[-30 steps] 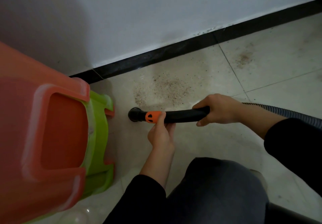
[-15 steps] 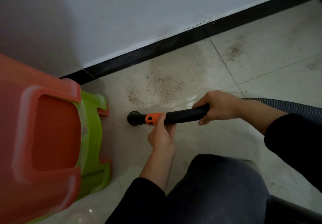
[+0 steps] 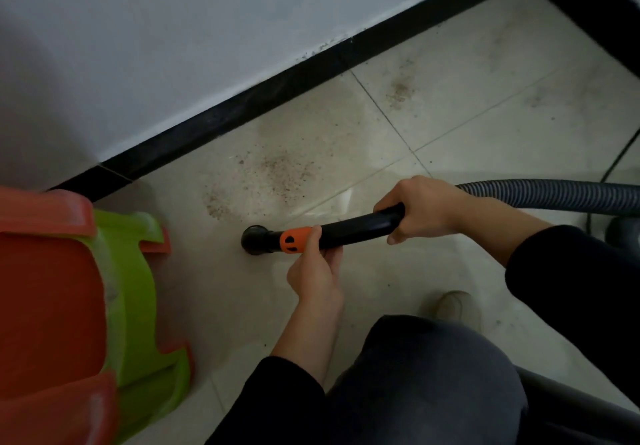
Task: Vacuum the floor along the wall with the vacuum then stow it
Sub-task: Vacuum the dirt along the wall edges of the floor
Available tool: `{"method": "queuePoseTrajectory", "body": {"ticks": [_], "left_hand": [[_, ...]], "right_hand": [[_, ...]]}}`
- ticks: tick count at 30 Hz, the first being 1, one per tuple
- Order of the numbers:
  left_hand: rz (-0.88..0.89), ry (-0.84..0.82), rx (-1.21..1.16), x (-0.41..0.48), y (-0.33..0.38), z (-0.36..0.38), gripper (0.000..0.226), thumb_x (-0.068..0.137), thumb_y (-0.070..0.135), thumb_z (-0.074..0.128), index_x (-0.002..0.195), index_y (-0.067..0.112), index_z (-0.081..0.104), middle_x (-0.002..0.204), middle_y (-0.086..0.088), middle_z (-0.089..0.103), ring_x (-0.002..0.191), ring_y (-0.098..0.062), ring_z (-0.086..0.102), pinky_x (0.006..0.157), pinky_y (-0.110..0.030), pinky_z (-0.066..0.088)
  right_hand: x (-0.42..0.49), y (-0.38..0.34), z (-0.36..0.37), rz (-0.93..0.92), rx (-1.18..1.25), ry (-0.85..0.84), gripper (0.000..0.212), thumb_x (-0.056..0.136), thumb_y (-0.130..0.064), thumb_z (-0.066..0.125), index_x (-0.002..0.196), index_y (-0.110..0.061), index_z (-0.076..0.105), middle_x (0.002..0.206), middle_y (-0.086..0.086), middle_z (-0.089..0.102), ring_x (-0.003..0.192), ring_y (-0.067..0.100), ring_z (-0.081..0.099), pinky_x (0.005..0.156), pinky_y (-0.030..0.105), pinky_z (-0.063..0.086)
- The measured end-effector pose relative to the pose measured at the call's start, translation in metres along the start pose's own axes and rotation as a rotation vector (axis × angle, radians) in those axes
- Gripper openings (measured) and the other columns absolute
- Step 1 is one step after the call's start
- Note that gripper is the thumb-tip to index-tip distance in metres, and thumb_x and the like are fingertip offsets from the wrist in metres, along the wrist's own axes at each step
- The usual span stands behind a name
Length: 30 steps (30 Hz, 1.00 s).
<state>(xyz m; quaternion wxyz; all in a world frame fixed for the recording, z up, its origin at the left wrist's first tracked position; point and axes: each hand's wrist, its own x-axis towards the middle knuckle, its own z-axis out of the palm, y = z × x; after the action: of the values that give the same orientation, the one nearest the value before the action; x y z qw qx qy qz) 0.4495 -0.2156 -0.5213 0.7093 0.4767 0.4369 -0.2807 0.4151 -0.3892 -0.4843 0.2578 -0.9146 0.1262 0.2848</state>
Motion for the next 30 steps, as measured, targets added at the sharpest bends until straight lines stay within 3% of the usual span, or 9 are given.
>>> {"method": "queuePoseTrajectory", "body": {"ticks": [4, 12, 15, 21, 30], "left_hand": [[-0.016, -0.03, 0.024, -0.006, -0.009, 0.004, 0.011, 0.087, 0.007, 0.069, 0.089, 0.001, 0.06, 0.093, -0.016, 0.069, 0.088, -0.022, 0.069, 0.087, -0.035, 0.056], [-0.026, -0.065, 0.04, -0.007, -0.019, 0.021, 0.013, 0.086, 0.006, 0.07, 0.087, 0.002, 0.058, 0.092, -0.016, 0.067, 0.088, -0.024, 0.068, 0.086, -0.037, 0.056], [-0.008, -0.045, 0.035, -0.004, -0.022, 0.026, 0.014, 0.085, 0.006, 0.071, 0.088, 0.002, 0.058, 0.092, -0.016, 0.068, 0.087, -0.023, 0.068, 0.085, -0.037, 0.057], [0.02, -0.053, 0.051, -0.001, -0.028, 0.036, 0.013, 0.085, 0.007, 0.072, 0.086, 0.002, 0.06, 0.088, -0.014, 0.069, 0.085, -0.021, 0.069, 0.085, -0.035, 0.058], [0.034, -0.144, 0.094, -0.003, -0.033, 0.057, 0.012, 0.086, 0.006, 0.07, 0.088, 0.003, 0.059, 0.094, -0.016, 0.068, 0.089, -0.023, 0.068, 0.087, -0.036, 0.056]], "right_hand": [[-0.013, 0.008, 0.004, 0.042, -0.043, 0.035, 0.015, 0.074, -0.033, 0.075, 0.085, -0.028, 0.065, 0.072, -0.007, 0.062, 0.069, 0.012, 0.059, 0.071, 0.039, 0.054], [-0.02, 0.022, -0.006, 0.091, -0.082, 0.027, 0.014, 0.073, -0.031, 0.075, 0.083, -0.029, 0.065, 0.069, -0.007, 0.059, 0.07, 0.014, 0.058, 0.072, 0.039, 0.054], [-0.013, 0.022, -0.006, 0.08, -0.162, 0.036, 0.017, 0.076, -0.031, 0.073, 0.091, -0.025, 0.066, 0.075, -0.004, 0.061, 0.072, 0.015, 0.059, 0.068, 0.034, 0.053], [-0.013, 0.033, 0.003, -0.012, -0.271, 0.143, 0.018, 0.082, -0.032, 0.066, 0.099, -0.025, 0.061, 0.088, -0.004, 0.059, 0.084, 0.019, 0.058, 0.075, 0.037, 0.052], [-0.029, 0.046, 0.004, -0.036, -0.296, 0.293, 0.016, 0.083, -0.021, 0.061, 0.098, -0.019, 0.057, 0.089, -0.003, 0.056, 0.089, 0.021, 0.055, 0.072, 0.035, 0.047]]}}
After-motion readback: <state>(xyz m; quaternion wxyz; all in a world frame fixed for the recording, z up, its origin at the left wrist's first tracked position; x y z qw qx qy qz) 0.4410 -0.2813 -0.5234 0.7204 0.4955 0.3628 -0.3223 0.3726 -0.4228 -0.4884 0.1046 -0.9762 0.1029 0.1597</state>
